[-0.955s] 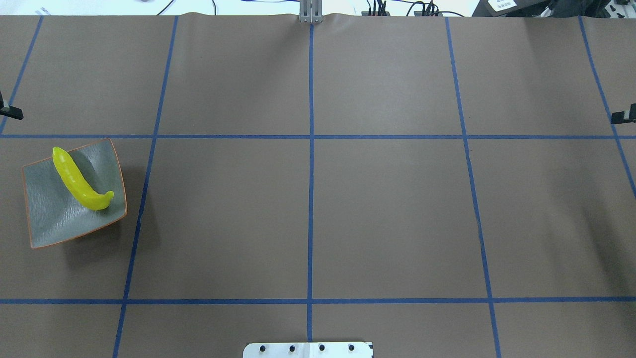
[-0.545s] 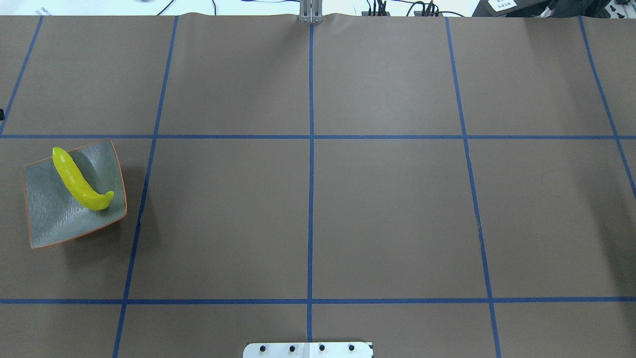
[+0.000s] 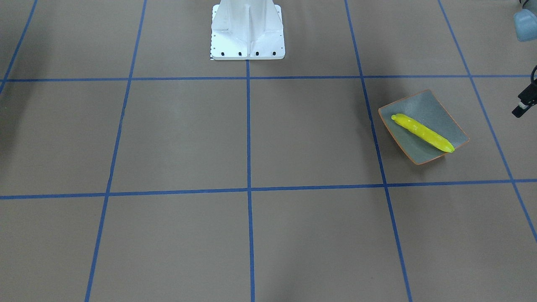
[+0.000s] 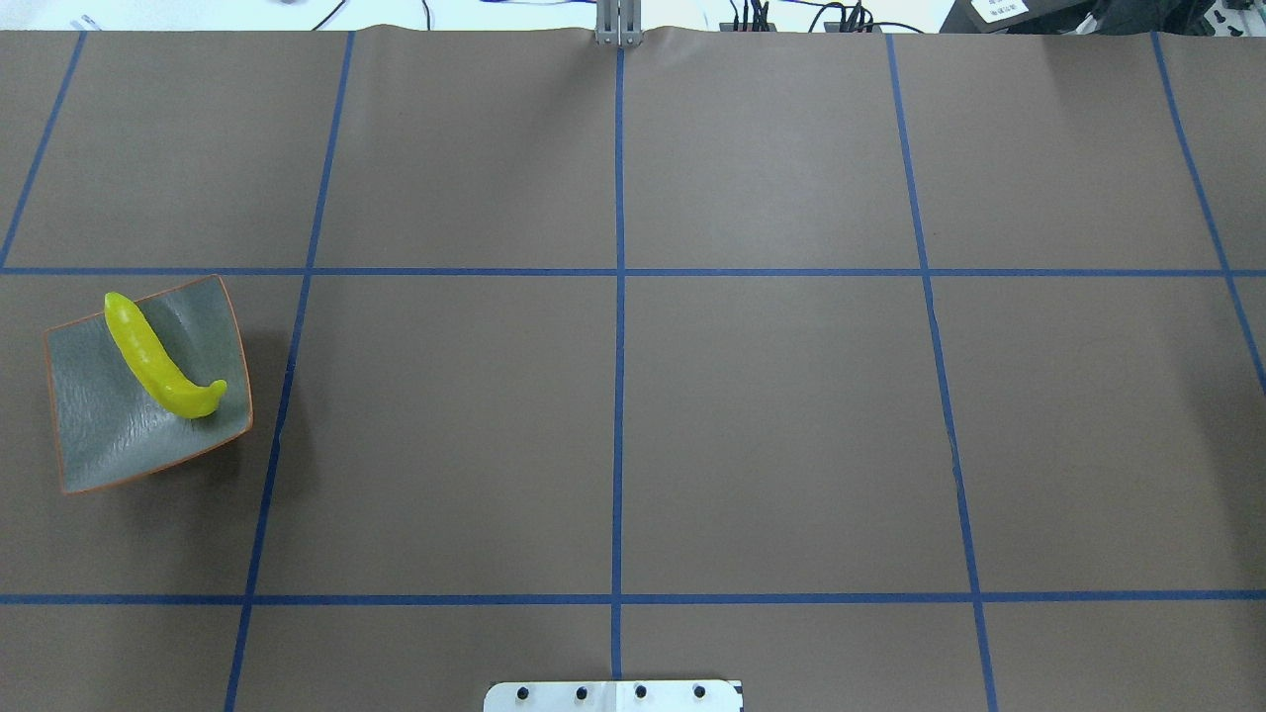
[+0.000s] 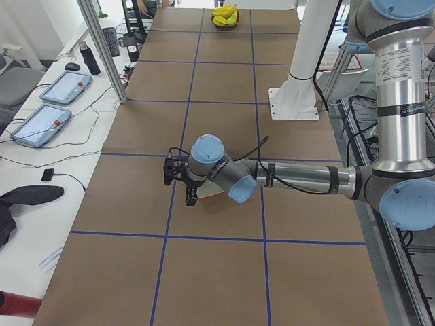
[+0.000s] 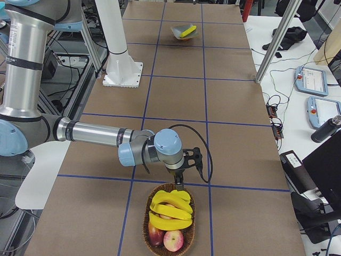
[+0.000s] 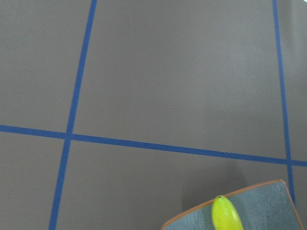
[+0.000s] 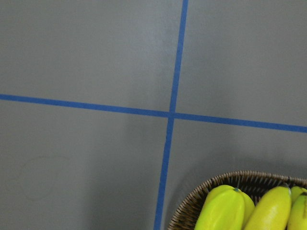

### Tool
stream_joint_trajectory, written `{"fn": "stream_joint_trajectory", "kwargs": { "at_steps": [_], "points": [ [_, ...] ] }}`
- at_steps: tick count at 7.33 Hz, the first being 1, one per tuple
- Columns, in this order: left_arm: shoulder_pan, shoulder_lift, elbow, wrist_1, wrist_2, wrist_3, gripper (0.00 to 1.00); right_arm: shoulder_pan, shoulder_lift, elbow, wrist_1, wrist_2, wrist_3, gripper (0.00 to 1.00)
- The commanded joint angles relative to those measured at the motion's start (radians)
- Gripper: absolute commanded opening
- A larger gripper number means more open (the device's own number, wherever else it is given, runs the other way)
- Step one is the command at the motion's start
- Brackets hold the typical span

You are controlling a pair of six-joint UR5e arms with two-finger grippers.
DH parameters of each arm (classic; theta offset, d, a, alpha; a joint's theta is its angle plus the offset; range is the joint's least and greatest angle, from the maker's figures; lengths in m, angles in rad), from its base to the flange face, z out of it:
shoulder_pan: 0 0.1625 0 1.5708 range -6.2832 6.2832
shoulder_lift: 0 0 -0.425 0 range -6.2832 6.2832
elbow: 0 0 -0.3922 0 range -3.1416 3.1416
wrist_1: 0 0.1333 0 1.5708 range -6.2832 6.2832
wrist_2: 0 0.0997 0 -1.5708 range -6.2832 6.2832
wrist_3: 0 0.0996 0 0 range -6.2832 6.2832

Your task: Transfer all bananas from basket to plate

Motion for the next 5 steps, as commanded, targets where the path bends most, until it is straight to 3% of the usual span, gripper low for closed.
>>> {"fn": "stream_joint_trajectory", "kwargs": {
  "at_steps": [1, 3, 5],
  "points": [
    [-0.002, 0.01, -0.002, -0.004, 0.005, 0.013, 0.99, -0.035, -0.013, -0.003, -0.09, -0.034, -0.104, 1.0],
    [-0.004, 0.01, -0.004, -0.004, 0.002, 0.013, 0.99, -0.077, -0.001, -0.029, -0.15, -0.079, -0.254, 0.99],
    [-0.004, 0.01, -0.007, -0.004, -0.001, 0.013, 0.99, -0.072, 0.068, -0.029, -0.323, -0.103, -0.415, 0.98]
  ]
}}
